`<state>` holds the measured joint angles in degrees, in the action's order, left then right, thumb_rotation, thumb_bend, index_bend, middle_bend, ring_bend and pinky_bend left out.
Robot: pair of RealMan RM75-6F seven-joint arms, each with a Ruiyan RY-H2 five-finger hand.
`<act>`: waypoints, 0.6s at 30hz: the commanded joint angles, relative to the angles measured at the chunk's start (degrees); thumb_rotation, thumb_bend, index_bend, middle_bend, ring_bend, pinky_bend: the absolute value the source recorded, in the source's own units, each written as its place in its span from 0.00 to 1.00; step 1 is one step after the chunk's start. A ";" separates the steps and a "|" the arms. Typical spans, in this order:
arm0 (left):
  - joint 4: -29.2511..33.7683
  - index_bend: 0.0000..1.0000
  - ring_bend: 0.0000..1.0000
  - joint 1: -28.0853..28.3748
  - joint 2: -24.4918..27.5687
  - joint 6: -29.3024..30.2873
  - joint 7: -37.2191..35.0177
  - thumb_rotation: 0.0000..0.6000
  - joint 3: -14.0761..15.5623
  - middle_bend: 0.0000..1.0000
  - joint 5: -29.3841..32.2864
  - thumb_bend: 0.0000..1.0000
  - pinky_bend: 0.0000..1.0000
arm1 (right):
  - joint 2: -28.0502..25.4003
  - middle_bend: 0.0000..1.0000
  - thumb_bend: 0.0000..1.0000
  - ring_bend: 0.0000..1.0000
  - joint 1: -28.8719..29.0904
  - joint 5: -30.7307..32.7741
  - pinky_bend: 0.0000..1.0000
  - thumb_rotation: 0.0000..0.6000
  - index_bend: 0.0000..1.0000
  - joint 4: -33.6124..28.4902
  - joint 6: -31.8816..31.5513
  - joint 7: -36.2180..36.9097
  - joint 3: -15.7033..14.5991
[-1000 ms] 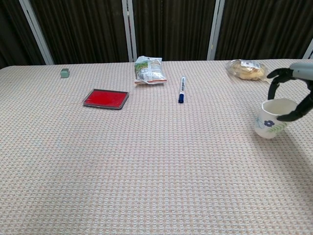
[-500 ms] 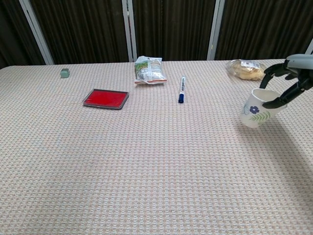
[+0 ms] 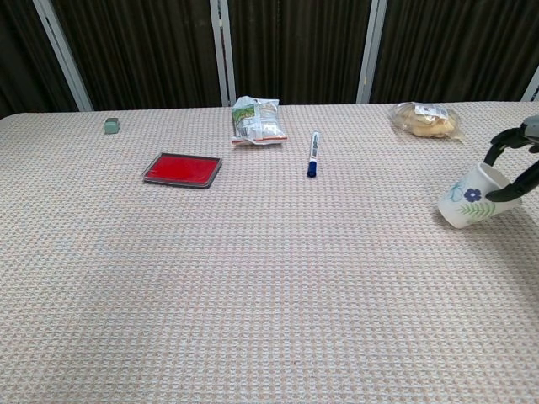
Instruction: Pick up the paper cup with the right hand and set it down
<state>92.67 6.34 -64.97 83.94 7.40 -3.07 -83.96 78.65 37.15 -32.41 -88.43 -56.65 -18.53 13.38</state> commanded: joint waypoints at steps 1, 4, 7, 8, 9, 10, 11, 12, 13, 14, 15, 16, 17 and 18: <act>0.03 0.00 0.00 0.02 0.02 -0.05 -0.06 1.00 0.01 0.00 0.02 0.08 0.00 | 0.75 0.03 0.13 0.00 0.11 -0.39 0.00 1.00 0.43 2.42 -2.18 -2.27 -1.11; 0.09 0.00 0.00 0.05 0.06 -0.09 -0.09 1.00 -0.01 0.00 0.07 0.08 0.00 | 1.45 0.01 0.13 0.00 -0.16 -0.60 0.00 1.00 0.40 4.03 -3.58 -3.25 -1.47; 0.10 0.00 0.00 0.06 0.07 -0.11 -0.06 1.00 0.00 0.00 0.07 0.08 0.00 | 1.51 0.00 0.13 0.00 -0.33 0.14 0.00 1.00 0.28 4.31 -3.63 -3.51 -1.32; 0.12 0.00 0.00 0.07 0.06 -0.11 -0.04 1.00 -0.01 0.00 0.08 0.08 0.00 | 1.44 0.00 0.13 0.00 -0.38 0.62 0.00 1.00 0.22 4.33 -3.53 -3.74 -1.24; 0.13 0.00 0.00 0.07 0.07 -0.11 -0.02 1.00 -0.01 0.00 0.09 0.08 0.00 | 1.37 0.00 0.13 0.00 -0.39 0.77 0.00 1.00 0.19 4.31 -3.53 -3.97 -1.24; 0.14 0.00 0.00 0.09 0.06 -0.12 0.02 1.00 -0.02 0.00 0.09 0.08 0.00 | 1.32 0.00 0.13 0.00 -0.38 0.44 0.00 1.00 0.17 4.38 -3.93 -4.68 -1.47; 0.16 0.00 0.00 0.10 0.06 -0.13 0.04 1.00 -0.03 0.00 0.11 0.08 0.00 | 1.39 0.00 0.13 0.00 -0.39 -0.13 0.00 1.00 0.16 4.45 -4.36 -5.15 -1.68; 0.18 0.00 0.00 0.10 0.06 -0.13 0.05 1.00 -0.03 0.00 0.12 0.08 0.00 | 1.48 0.00 0.13 0.00 -0.41 -0.57 0.00 1.00 0.15 4.51 -4.67 -5.41 -1.83; 0.19 0.00 0.00 0.10 0.06 -0.13 0.06 1.00 -0.03 0.00 0.12 0.08 0.00 | 1.64 0.00 0.13 0.00 -0.46 -1.23 0.00 1.00 0.15 4.57 -5.13 -5.70 -2.01; 0.19 0.00 0.00 0.10 0.05 -0.13 0.07 1.00 -0.02 0.00 0.12 0.08 0.00 | 1.88 0.00 0.13 0.00 -0.51 -1.88 0.00 1.00 0.15 4.59 -5.59 -5.92 -2.14; 0.20 0.00 0.00 0.12 0.05 -0.14 0.08 1.00 -0.03 0.00 0.13 0.08 0.00 | 2.25 0.00 0.13 0.00 -0.58 -2.60 0.00 1.00 0.15 4.63 -6.21 -6.17 -2.22; 0.21 0.00 0.00 0.12 0.05 -0.14 0.07 1.00 -0.03 0.00 0.14 0.08 0.00 | 2.55 0.00 0.13 0.00 -0.60 -3.16 0.00 1.00 0.15 4.76 -6.60 -6.42 -2.32; 0.22 0.00 0.00 0.13 0.05 -0.15 0.06 1.00 -0.03 0.00 0.15 0.08 0.00 | 2.84 0.00 0.13 0.00 -0.60 -3.60 0.00 1.00 0.15 4.91 -6.94 -6.80 -2.46; 0.22 0.00 0.00 0.14 0.06 -0.18 0.05 1.00 -0.03 0.00 0.16 0.08 0.00 | 3.12 0.00 0.13 0.00 -0.56 -3.88 0.00 1.00 0.16 5.04 -7.23 -7.35 -2.59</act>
<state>92.88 6.48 -64.91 83.76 7.44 -3.10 -83.80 81.27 36.61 -35.78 -83.63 -63.40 -25.20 11.07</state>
